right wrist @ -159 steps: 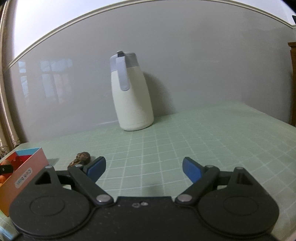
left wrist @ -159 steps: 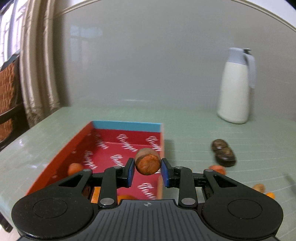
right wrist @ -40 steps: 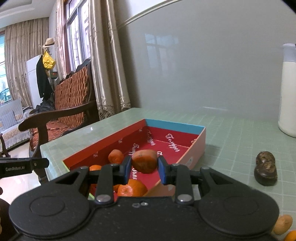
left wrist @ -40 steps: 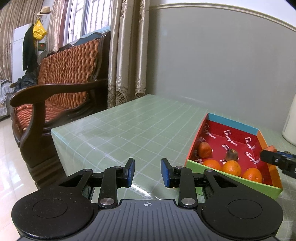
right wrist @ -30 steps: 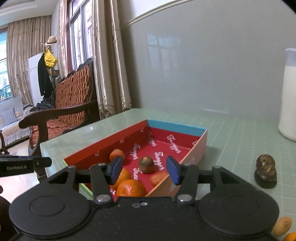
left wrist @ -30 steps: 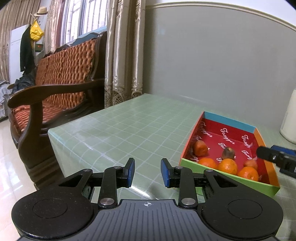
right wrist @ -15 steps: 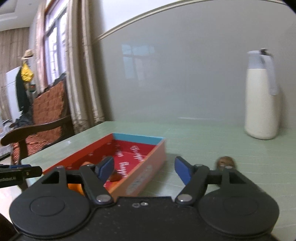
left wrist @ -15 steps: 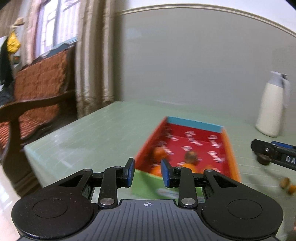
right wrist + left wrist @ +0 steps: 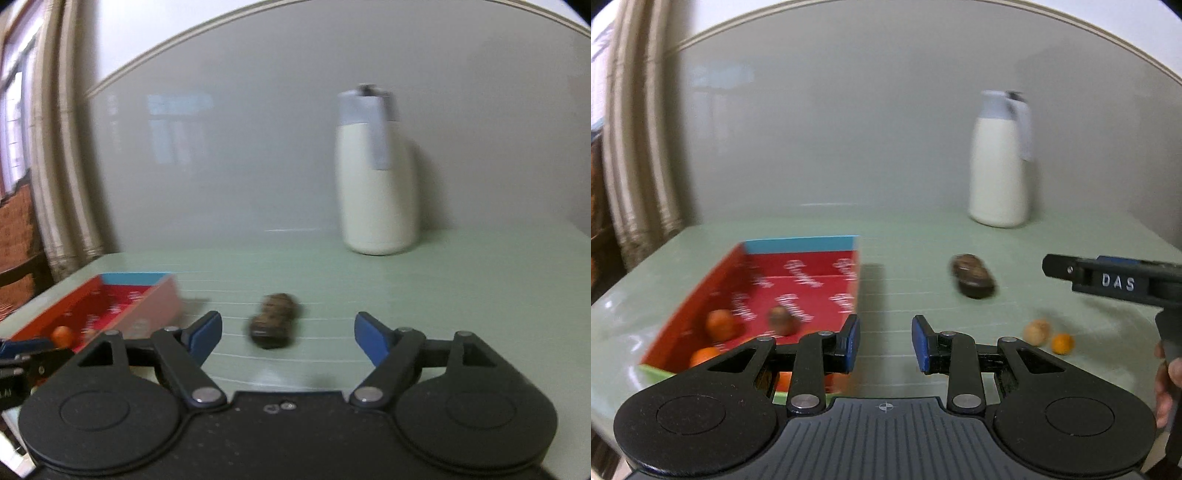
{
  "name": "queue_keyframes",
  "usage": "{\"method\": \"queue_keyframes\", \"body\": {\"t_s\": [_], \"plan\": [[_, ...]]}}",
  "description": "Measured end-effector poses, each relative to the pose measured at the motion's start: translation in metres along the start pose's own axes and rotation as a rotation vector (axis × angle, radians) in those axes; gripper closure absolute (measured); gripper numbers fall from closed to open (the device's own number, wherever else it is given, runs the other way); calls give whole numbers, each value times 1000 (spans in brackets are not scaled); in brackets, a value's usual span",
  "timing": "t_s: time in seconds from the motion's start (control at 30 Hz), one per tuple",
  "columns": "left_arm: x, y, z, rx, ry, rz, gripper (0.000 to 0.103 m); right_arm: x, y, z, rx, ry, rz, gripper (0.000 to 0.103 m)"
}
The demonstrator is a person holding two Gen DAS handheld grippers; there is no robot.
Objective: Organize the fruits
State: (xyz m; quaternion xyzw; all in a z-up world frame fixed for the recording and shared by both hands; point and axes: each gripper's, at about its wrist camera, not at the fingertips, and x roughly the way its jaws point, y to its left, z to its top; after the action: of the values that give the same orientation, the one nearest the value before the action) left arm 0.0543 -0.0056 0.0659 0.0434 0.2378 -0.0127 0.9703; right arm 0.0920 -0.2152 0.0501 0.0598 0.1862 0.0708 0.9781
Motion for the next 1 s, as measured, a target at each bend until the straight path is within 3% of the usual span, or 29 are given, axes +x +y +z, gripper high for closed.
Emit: {"method": "queue_keyframes", "body": {"t_s": [0.53, 1.0], "plan": [[43, -87, -8, 139, 77, -192, 72, -26, -57, -19, 32, 21, -155, 22], [69, -116, -3, 145, 107, -224, 72, -40, -77, -24, 73, 12, -176, 22]]}}
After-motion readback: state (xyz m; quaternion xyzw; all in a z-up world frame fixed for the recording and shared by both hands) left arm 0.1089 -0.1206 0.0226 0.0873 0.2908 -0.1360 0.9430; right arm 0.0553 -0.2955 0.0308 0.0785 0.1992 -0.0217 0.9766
